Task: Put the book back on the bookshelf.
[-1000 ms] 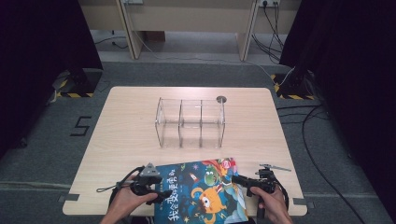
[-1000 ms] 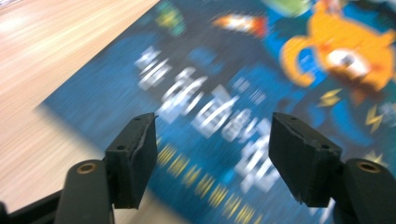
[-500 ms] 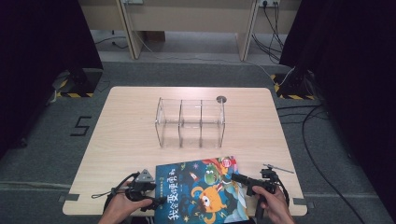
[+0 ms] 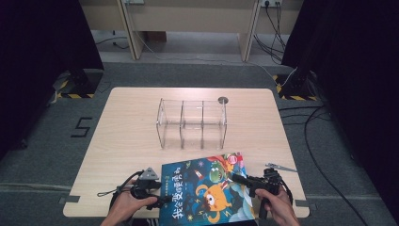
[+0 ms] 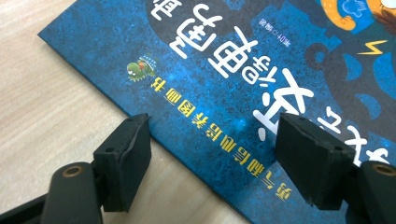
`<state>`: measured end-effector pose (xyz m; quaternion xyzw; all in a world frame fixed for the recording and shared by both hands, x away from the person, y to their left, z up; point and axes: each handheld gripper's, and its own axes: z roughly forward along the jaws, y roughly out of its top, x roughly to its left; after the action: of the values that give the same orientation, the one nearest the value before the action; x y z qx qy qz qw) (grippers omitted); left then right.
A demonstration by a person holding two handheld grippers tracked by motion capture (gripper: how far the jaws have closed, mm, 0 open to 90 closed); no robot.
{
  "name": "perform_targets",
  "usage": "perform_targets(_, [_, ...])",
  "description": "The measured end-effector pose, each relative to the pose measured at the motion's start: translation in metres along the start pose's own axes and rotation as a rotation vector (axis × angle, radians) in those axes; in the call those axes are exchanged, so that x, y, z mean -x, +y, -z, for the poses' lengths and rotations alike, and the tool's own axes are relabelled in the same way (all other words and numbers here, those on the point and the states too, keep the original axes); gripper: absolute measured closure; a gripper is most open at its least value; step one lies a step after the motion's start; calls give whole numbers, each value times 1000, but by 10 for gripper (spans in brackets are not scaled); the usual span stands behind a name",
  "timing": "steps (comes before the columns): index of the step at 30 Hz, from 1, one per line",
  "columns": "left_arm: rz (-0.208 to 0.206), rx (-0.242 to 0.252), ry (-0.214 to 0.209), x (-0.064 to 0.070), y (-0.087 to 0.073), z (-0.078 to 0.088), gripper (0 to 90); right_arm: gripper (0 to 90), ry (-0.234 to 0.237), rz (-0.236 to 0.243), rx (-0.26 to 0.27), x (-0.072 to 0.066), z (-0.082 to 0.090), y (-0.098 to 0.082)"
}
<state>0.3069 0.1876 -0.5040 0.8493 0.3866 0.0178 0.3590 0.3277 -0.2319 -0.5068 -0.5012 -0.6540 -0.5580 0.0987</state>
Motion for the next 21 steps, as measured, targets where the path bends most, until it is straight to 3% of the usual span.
perform_targets(4, [2, 16, -2, 1, 7, -6, 262, 607, -34, 69, 19, 0, 7, 3])
perform_targets(10, [21, 35, -8, 1, 13, -11, 204, 599, -56, 115, 55, 2, 14, 8])
perform_targets(11, [56, 44, -28, -2, 12, -13, 179, 596, -49, 147, 73, 1, 16, 9])
perform_targets(12, [56, 44, -28, -2, 12, -13, 172, 596, -49, 147, 73, 1, 16, 9])
perform_targets(13, [70, 49, -41, -3, 12, -13, 173, 593, -49, 200, 93, -1, 19, 12])
perform_targets(14, [81, 58, -71, -3, 12, -13, 180, 591, -47, 225, 104, -3, 20, 13])
perform_targets(15, [81, 58, -71, -3, 12, -13, 195, 590, -46, 241, 109, -5, 21, 13])
perform_targets(17, [94, 75, -123, -2, 14, -17, 233, 585, -55, 270, 121, -6, 24, 15])
perform_targets(21, [80, 85, -139, -2, 17, -23, 224, 582, -59, 260, 122, -1, 28, 15])
